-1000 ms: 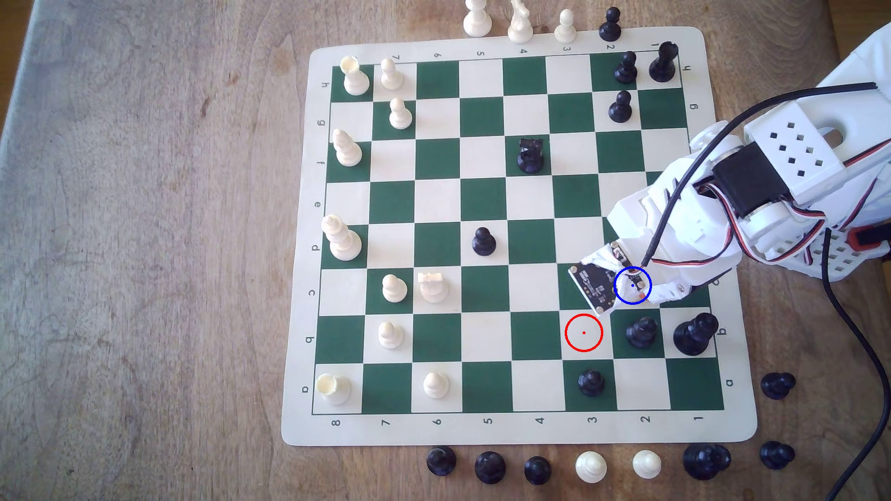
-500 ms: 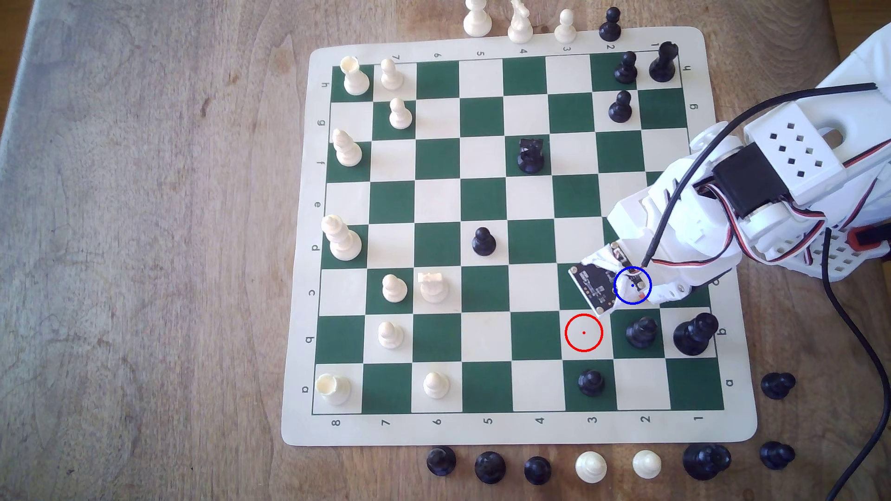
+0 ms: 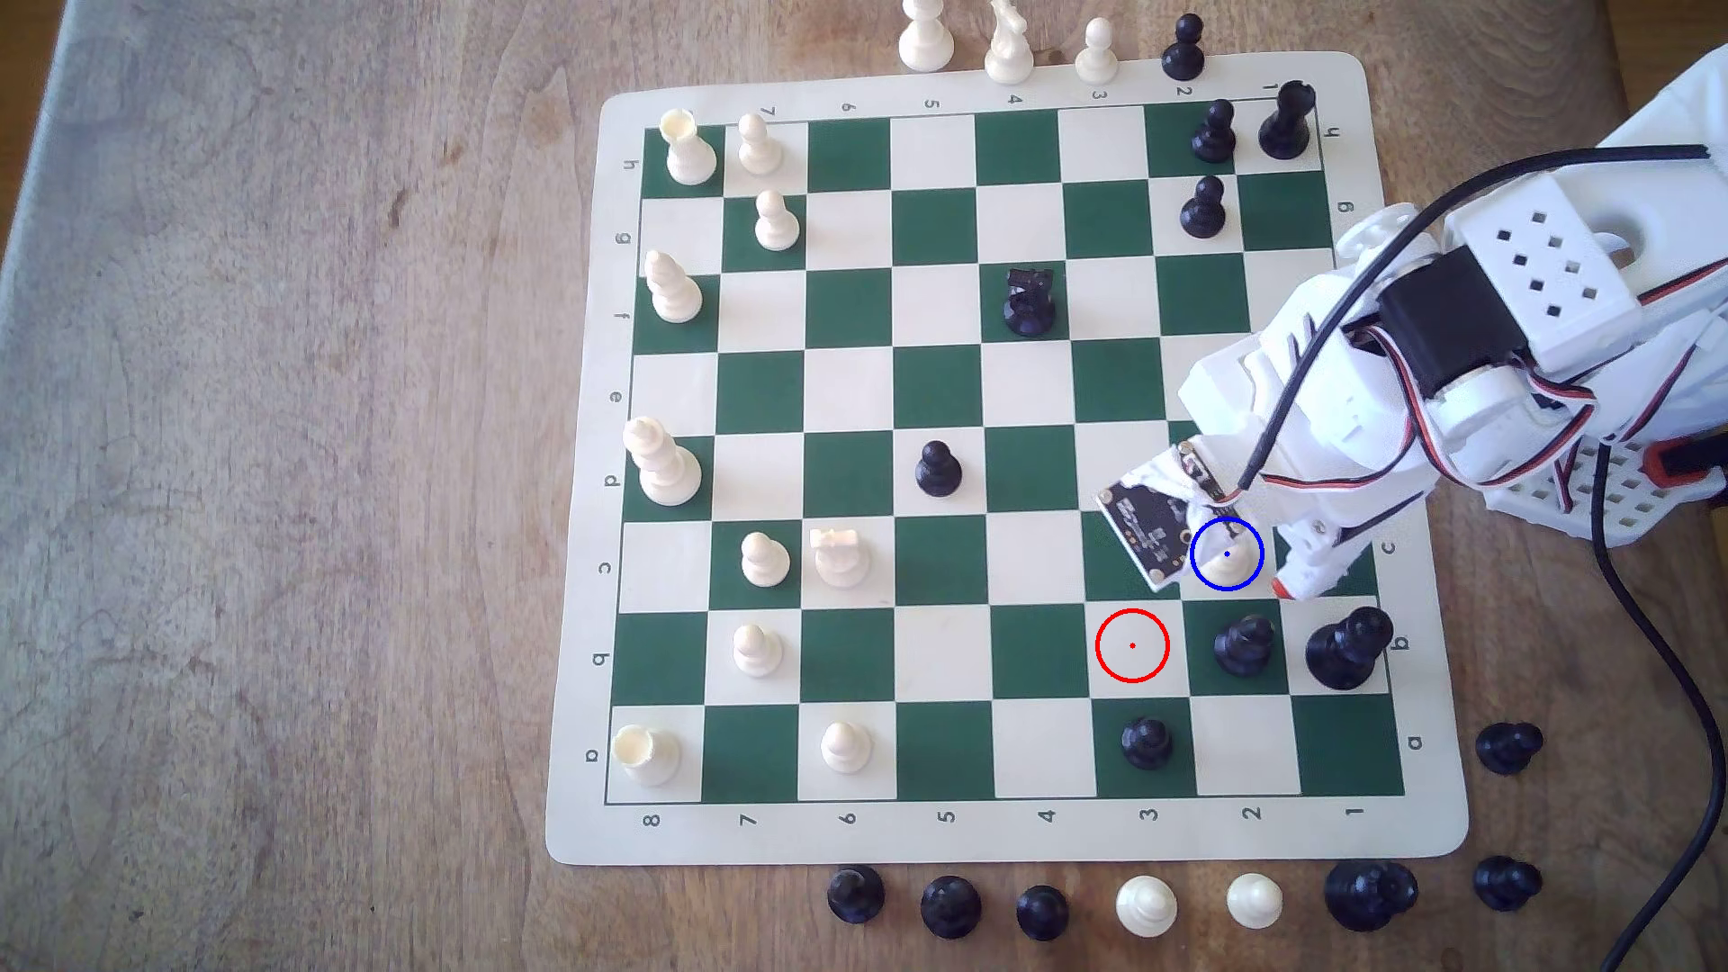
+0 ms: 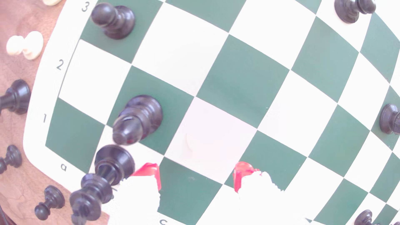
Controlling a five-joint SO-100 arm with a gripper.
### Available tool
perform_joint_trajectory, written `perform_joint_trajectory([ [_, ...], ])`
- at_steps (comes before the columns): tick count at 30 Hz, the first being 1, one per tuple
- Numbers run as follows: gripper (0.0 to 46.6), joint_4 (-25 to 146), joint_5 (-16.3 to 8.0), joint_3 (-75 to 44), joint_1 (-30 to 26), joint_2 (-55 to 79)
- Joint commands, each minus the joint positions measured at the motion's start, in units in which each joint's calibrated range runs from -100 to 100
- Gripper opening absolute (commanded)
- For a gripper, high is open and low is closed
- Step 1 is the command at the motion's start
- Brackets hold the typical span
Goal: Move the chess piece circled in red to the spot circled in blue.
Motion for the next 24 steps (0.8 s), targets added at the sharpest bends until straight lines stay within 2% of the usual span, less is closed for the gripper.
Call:
perform_joint_trajectory([
  [1,20.5,8.9,0.3,-10.7,-1.1,-3.1],
  [7,20.8,11.9,-1.1,-13.8,-3.3,-4.5],
  [17,19.4,17.6,-0.8,-21.4,-2.6,-5.4],
  [19,14.1,19.8,-0.7,-23.3,-2.5,-5.8],
  [20,7.0,21.5,-0.7,-23.7,-1.9,-7.5],
  [23,5.6,22.2,-0.4,-21.7,-0.1,-11.7],
  [24,4.6,18.7,-0.9,-17.7,0.9,-17.7],
])
